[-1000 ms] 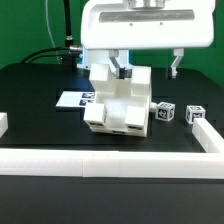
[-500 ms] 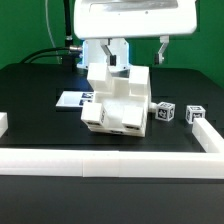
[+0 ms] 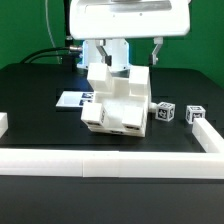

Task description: Assemble chair

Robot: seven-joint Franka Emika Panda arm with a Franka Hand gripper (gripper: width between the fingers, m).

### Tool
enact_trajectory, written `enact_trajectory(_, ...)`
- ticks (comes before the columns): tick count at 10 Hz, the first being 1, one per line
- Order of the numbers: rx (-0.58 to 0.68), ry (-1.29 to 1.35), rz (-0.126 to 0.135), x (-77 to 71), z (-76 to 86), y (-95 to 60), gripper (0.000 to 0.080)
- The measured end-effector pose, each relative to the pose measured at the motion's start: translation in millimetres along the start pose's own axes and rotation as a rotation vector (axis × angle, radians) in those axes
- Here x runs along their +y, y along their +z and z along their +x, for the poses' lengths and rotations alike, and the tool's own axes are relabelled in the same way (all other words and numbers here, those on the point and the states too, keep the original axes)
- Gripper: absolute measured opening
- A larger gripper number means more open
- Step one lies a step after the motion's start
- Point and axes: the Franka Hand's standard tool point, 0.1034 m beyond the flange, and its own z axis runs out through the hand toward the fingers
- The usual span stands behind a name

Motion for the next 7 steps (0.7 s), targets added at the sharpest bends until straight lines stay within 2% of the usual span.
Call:
enact_trajectory(2,0.003,-0.010,-0.007,11.1,3.9,0.4,0.0649)
enact_trajectory(5,-0.003,-0.020,-0.030,17.0,12.5,16.9,0.0649)
enact_trajectory(7,0.007,-0.030,-0.036,11.6,28.0,23.3,0.0649)
